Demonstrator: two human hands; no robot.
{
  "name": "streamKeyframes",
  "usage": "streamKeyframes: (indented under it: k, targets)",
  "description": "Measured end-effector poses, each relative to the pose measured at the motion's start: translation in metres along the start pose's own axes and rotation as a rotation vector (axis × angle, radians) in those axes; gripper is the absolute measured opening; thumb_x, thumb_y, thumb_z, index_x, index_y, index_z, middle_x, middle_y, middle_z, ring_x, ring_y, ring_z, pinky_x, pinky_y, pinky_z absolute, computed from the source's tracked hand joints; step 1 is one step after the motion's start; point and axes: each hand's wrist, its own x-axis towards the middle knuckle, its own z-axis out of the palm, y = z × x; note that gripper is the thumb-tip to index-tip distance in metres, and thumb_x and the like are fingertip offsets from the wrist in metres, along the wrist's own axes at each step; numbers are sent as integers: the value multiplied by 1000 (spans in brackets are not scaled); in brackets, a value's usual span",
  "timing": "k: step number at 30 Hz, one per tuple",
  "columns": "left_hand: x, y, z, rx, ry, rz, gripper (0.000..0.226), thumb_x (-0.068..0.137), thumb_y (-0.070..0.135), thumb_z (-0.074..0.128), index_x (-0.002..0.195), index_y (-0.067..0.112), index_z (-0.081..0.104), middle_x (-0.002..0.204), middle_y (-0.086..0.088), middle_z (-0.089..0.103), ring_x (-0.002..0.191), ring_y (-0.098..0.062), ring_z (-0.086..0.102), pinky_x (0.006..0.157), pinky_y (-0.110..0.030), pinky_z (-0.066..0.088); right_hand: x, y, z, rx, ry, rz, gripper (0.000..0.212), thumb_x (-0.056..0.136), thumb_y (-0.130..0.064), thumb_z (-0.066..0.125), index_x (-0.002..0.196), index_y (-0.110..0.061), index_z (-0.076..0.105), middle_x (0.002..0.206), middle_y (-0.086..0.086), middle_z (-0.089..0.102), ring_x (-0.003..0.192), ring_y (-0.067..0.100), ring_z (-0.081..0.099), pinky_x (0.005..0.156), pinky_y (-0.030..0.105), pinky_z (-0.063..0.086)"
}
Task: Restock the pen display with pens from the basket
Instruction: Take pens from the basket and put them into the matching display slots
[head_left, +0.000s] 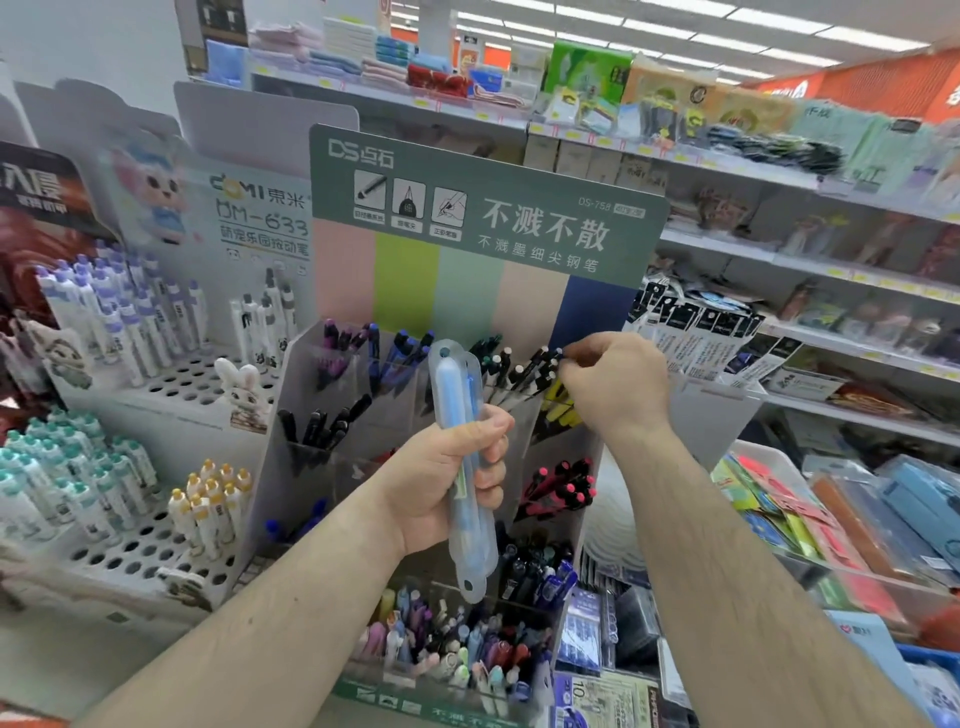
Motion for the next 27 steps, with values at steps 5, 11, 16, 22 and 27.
streamKeyframes:
  k: [5, 11, 16, 22, 27]
  targets:
    - [-7, 0, -3, 70, -38, -38, 15, 80, 18, 65, 90, 15, 54, 63, 4, 44, 47, -8, 39, 46, -21, 36, 0, -6, -8, -184, -5, -7, 24, 84, -22, 65, 105, -28, 77, 101, -5, 74, 112, 28, 59, 100, 42, 45]
    - [-15, 1, -12, -7, -189, -149, 20, 75, 19, 68, 95, 18, 68, 65, 4, 49, 44, -6, 38, 45, -19, 32, -45, -37, -11, 347, -180, -2, 9, 90, -23, 70, 97, -18, 75, 86, -7, 72, 79, 4, 65, 66, 16, 52]
    - [-27, 8, -9, 80, -147, -195, 17, 82, 16, 50, 80, 13, 67, 61, 0, 59, 47, -11, 51, 49, -22, 42, -61, -37, 8, 652, -587, 137, 21, 99, -22, 62, 88, -10, 75, 82, 5, 75, 69, 12, 68, 69, 33, 57]
    - [-38, 9, -11, 297, 59, -34, 20, 101, 7, 44, 110, 7, 61, 86, -10, 72, 79, -31, 71, 75, -46, 60, -70, -32, 17, 718, -431, 216, 20, 94, -17, 66, 80, -7, 75, 67, 5, 66, 61, 14, 58, 62, 31, 48]
    - [-44, 2, -17, 405, 138, -28, 20, 100, 11, 50, 115, 14, 64, 102, -7, 75, 93, -30, 72, 84, -44, 58, -80, -35, 20, 712, -319, 232, 20, 92, -9, 66, 73, -10, 73, 58, -6, 64, 56, 5, 57, 56, 23, 46]
